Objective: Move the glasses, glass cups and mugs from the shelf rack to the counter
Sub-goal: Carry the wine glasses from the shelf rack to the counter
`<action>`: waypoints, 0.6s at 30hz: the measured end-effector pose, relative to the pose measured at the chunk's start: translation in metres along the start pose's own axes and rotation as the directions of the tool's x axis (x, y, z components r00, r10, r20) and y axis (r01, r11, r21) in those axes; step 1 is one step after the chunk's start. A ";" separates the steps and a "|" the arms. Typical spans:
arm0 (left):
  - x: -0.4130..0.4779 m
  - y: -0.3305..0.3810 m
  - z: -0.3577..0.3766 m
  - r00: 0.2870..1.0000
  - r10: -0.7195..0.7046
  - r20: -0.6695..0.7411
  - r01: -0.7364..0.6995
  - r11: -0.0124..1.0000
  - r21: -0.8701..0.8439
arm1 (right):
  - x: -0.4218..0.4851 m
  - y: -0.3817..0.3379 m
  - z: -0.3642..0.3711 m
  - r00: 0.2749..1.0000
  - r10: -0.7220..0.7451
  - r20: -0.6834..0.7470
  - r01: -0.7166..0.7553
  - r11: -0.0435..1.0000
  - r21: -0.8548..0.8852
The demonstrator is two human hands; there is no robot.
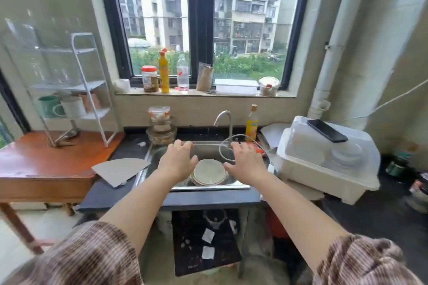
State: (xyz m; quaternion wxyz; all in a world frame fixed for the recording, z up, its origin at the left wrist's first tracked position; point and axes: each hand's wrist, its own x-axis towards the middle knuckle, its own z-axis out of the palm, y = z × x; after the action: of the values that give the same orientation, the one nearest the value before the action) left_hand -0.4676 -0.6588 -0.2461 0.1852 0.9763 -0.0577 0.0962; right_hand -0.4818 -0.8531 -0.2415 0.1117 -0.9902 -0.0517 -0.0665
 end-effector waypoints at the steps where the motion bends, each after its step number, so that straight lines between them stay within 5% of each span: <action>1: 0.007 -0.022 -0.013 0.999 -0.044 -0.024 0.044 0.999 0.002 | 0.017 -0.024 0.002 0.999 -0.049 -0.003 0.049 0.999 -0.014; 8: 0.072 -0.163 -0.082 0.971 -0.180 -0.159 0.190 0.980 0.051 | 0.141 -0.174 0.029 0.953 -0.298 -0.053 0.298 0.954 -0.005; 18: 0.207 -0.325 -0.178 0.901 -0.285 -0.328 0.302 0.953 0.001 | 0.338 -0.351 0.038 0.881 -0.459 -0.115 0.465 0.885 0.027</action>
State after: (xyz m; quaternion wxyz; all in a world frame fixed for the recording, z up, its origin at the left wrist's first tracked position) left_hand -0.2477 -0.3074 -0.1540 0.1790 0.9491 0.1238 0.2276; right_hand -0.1856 -0.4742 -0.1548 0.1219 -0.9410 -0.2819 -0.1420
